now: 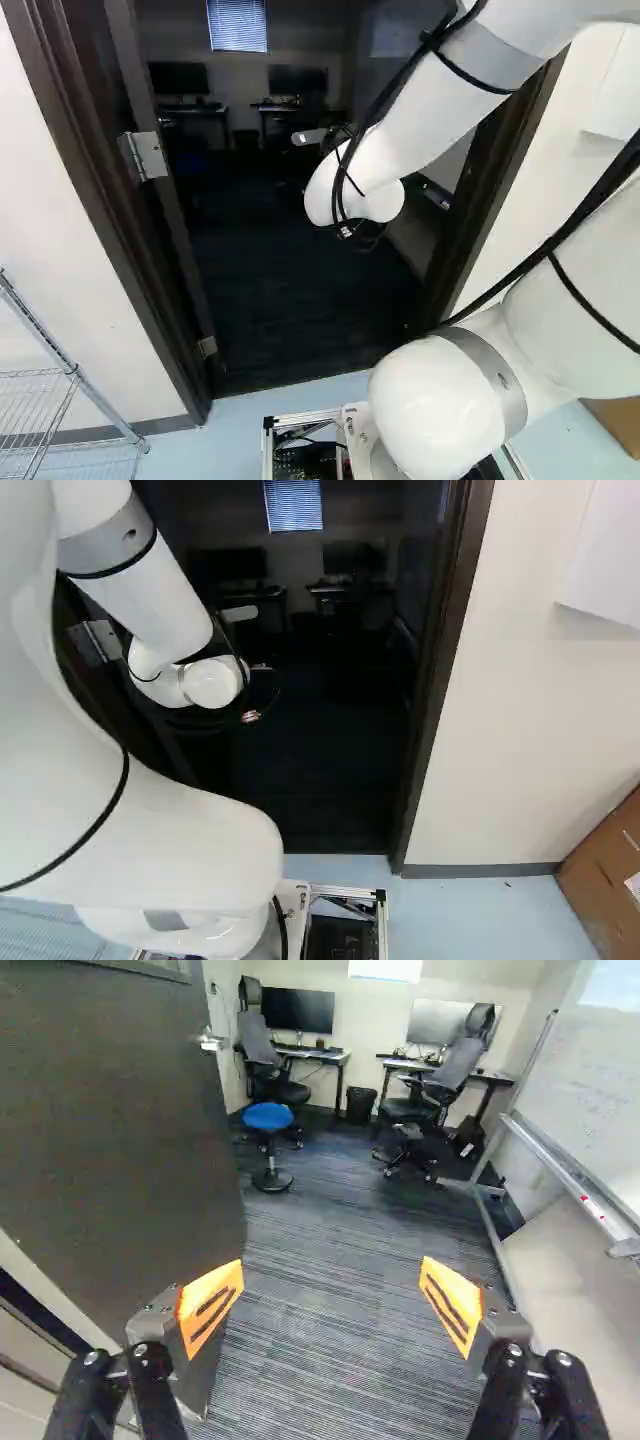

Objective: Open the door and move inside

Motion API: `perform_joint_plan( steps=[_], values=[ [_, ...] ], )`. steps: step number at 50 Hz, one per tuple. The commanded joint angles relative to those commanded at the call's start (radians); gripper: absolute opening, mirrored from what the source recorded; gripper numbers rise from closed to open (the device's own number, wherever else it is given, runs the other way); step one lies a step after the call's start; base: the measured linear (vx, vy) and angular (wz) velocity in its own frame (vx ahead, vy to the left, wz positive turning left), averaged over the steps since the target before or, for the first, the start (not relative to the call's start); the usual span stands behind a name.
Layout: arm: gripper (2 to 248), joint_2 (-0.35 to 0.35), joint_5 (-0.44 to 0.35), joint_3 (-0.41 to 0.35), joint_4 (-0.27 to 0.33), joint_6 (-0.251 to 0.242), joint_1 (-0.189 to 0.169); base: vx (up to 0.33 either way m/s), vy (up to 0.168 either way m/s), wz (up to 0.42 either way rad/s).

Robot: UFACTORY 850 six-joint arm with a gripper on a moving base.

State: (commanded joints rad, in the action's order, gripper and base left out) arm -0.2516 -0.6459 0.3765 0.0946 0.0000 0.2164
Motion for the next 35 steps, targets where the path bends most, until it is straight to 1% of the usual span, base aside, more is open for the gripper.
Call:
perform_joint_plan(
  steps=[9,35],
  values=[
    [247,-0.007,0.000,-0.006,-0.015,0.000,-0.007,0.000,0.000,0.000],
    [247,-0.008,0.000,-0.007,-0.016,0.000,-0.007,0.000,0.000,0.000]
  ],
)
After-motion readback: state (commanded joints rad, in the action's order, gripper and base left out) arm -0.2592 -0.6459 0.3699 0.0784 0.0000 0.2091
